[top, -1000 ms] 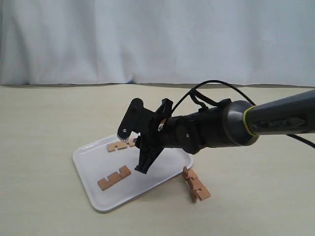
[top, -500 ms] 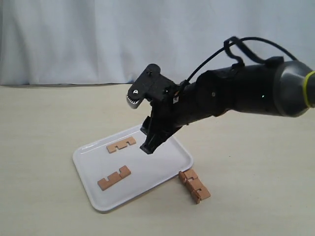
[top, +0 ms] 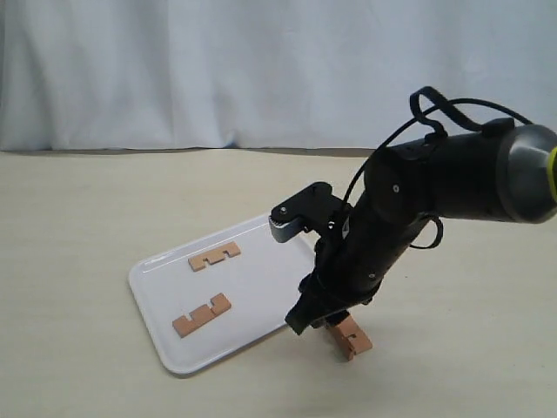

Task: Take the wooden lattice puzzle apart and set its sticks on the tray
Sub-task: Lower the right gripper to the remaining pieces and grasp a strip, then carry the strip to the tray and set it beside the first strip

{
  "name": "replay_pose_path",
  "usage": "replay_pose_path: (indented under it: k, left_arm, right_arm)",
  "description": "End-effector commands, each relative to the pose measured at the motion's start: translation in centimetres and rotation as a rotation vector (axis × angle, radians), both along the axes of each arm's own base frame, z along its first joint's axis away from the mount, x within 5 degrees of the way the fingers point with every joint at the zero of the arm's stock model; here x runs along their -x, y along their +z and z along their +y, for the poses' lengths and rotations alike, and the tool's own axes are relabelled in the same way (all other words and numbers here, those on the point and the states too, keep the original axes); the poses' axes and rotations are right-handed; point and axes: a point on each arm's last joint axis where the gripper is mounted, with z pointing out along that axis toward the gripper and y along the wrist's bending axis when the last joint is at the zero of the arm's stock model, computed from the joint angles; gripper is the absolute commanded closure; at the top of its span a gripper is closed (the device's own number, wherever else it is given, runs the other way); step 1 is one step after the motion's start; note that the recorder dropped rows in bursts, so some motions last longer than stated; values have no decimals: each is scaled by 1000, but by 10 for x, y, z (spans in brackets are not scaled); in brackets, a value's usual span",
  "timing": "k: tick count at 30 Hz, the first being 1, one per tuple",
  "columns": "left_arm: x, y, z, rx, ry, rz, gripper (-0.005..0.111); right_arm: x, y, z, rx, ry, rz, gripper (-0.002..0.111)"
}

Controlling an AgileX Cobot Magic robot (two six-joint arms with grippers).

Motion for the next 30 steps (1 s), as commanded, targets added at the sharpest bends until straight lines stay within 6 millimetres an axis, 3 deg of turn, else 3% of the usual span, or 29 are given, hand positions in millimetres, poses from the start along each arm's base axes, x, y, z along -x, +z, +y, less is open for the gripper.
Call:
replay_pose_path:
  k: [1,10,14,18,24,30]
  left_arm:
    - [0,0,0,8,2,-9,107]
    - [0,0,0,8,2,-9,107]
    - [0,0,0,8,2,-9,107]
    - [0,0,0,8,2,-9,107]
    - [0,0,0,8,2,-9,107]
    - [0,0,0,8,2,-9,107]
  right_arm:
    - [3,-14,-3,6,-21,0,60]
    - [-3,-48,-7,71,-43,50,61]
    - [-4,-54,-7,73,-43,56,74]
    - [-6,-57,-8,96,-30,46,104]
    - [-6,-26,-8,111,9,42,104]
    - [-7,21,18,63,78,-112,104]
